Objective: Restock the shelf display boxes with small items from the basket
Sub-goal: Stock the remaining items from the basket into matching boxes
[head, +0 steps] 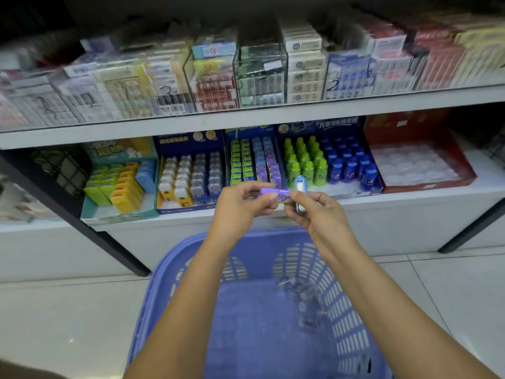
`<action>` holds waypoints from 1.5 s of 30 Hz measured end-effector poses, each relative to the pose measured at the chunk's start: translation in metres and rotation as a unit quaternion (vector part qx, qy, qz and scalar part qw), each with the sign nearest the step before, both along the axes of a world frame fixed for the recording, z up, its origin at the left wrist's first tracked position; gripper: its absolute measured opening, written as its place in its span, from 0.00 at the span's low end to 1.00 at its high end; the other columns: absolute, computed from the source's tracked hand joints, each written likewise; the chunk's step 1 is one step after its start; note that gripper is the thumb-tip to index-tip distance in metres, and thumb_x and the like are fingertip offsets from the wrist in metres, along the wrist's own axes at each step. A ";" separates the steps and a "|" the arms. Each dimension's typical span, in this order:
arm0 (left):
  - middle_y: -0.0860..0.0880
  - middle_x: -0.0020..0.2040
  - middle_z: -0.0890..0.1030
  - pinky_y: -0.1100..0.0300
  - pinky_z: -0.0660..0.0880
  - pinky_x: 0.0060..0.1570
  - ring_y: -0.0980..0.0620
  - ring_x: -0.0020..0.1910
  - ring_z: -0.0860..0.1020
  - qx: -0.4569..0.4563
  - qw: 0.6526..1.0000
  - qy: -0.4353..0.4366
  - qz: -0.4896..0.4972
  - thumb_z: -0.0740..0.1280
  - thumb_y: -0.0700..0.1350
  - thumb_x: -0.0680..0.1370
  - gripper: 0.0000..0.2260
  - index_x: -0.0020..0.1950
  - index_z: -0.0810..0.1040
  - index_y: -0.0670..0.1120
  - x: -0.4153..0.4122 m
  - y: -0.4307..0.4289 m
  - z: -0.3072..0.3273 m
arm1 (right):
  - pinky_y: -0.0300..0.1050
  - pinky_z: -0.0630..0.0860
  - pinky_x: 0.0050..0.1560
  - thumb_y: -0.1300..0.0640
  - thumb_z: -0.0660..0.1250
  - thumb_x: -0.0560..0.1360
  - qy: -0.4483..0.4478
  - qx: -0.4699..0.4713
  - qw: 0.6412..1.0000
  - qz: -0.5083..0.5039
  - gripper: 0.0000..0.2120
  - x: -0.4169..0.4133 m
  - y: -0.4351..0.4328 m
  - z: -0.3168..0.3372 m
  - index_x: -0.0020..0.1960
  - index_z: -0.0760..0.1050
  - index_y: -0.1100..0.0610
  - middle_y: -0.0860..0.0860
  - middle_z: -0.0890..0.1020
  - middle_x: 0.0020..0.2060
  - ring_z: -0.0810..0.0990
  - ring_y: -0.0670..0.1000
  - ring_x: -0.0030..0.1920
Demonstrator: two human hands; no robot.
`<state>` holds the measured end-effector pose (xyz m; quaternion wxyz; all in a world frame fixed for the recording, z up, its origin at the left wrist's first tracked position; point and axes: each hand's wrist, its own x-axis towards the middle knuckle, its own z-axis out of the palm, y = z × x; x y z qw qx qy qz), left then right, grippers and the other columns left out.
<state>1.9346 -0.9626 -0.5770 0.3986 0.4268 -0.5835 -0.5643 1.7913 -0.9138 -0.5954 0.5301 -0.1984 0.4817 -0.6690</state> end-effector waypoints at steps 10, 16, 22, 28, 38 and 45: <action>0.45 0.47 0.78 0.62 0.72 0.43 0.51 0.40 0.78 -0.281 0.865 -0.414 -0.039 0.68 0.42 0.77 0.09 0.55 0.81 0.43 -0.008 -0.050 0.022 | 0.34 0.72 0.28 0.58 0.73 0.70 0.195 0.001 0.981 0.015 0.09 -0.024 -0.007 -0.001 0.50 0.79 0.56 0.45 0.81 0.29 0.75 0.43 0.25; 0.53 0.40 0.76 0.64 0.73 0.43 0.56 0.40 0.76 -0.269 0.863 -0.423 -0.070 0.73 0.42 0.73 0.09 0.51 0.80 0.43 -0.011 -0.062 0.031 | 0.32 0.68 0.27 0.58 0.73 0.70 0.197 0.013 0.980 0.010 0.11 -0.033 -0.007 -0.004 0.52 0.79 0.57 0.44 0.80 0.28 0.73 0.42 0.25; 0.55 0.39 0.76 0.64 0.74 0.43 0.58 0.39 0.75 -0.273 0.851 -0.437 -0.098 0.73 0.41 0.72 0.07 0.49 0.79 0.46 -0.008 -0.067 0.040 | 0.31 0.66 0.25 0.57 0.73 0.70 0.196 -0.002 0.980 0.024 0.09 -0.031 -0.007 -0.002 0.50 0.80 0.56 0.44 0.79 0.26 0.69 0.41 0.24; 0.57 0.39 0.76 0.72 0.70 0.37 0.62 0.37 0.75 -0.250 0.868 -0.418 -0.096 0.74 0.42 0.71 0.07 0.47 0.79 0.47 -0.003 -0.068 0.037 | 0.33 0.68 0.28 0.53 0.67 0.75 0.183 0.002 0.983 0.004 0.04 -0.032 -0.008 -0.001 0.49 0.80 0.49 0.44 0.77 0.34 0.67 0.43 0.25; 0.53 0.38 0.79 0.67 0.76 0.41 0.60 0.38 0.78 -0.255 0.857 -0.432 -0.120 0.76 0.42 0.69 0.08 0.45 0.80 0.46 -0.005 -0.074 0.039 | 0.33 0.72 0.30 0.64 0.70 0.72 0.171 -0.005 0.985 0.013 0.13 -0.034 -0.012 -0.002 0.55 0.73 0.62 0.53 0.80 0.36 0.77 0.44 0.29; 0.52 0.40 0.78 0.70 0.72 0.38 0.58 0.39 0.76 -0.248 0.851 -0.445 -0.128 0.74 0.41 0.71 0.08 0.49 0.80 0.44 -0.011 -0.075 0.028 | 0.34 0.75 0.32 0.63 0.69 0.73 0.153 -0.004 0.988 0.017 0.10 -0.035 -0.012 -0.003 0.54 0.75 0.61 0.54 0.81 0.38 0.79 0.47 0.33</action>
